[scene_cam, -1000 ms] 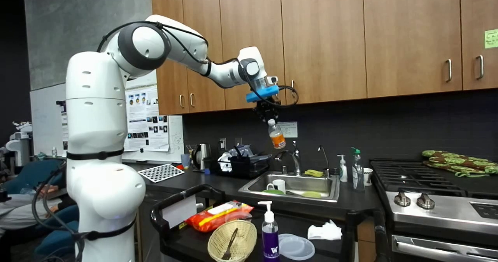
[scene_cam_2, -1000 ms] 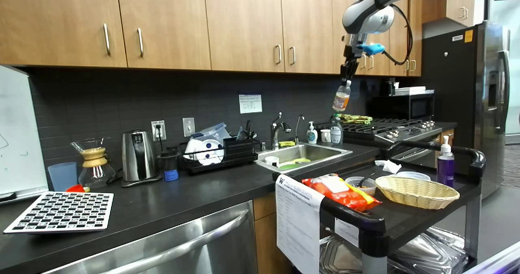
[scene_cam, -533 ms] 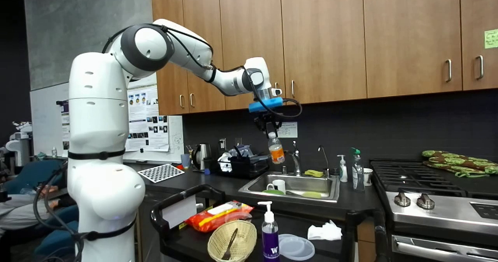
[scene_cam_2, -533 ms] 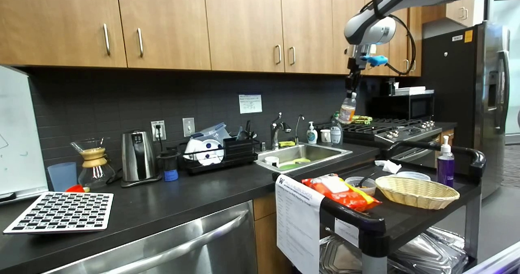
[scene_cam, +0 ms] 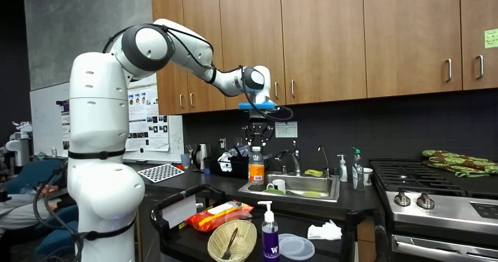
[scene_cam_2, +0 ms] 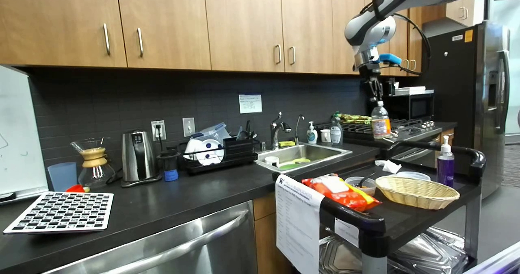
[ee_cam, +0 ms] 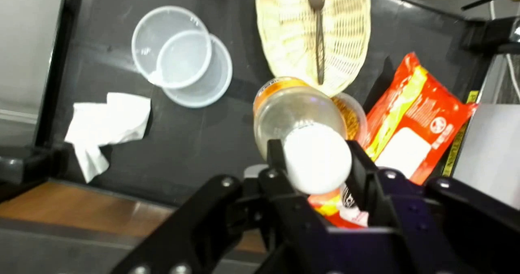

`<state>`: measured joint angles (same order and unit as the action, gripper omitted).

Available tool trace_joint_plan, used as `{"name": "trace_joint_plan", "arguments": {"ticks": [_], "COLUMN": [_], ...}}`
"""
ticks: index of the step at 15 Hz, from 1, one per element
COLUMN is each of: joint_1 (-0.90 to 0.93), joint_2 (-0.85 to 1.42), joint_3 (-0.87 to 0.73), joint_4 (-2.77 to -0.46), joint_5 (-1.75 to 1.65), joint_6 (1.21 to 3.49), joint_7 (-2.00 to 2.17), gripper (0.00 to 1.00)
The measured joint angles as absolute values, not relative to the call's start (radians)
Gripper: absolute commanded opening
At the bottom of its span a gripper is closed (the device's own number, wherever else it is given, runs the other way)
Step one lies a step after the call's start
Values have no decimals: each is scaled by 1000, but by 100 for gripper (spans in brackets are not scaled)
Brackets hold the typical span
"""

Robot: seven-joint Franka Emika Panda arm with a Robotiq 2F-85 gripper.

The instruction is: Put the bottle with the orange label in the sink.

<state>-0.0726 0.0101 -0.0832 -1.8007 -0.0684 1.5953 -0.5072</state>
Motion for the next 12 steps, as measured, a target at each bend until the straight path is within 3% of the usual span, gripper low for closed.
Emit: {"name": "trace_joint_plan", "arguments": {"ticks": [7, 12], "joint_1": [-72, -71], "joint_2": [10, 24], "joint_3": [-83, -82], "joint_4": [-1756, -1755], "joint_5": [-77, -73], "joint_6": [1288, 1329], "joint_7": [-415, -396], "gripper": [14, 14]}}
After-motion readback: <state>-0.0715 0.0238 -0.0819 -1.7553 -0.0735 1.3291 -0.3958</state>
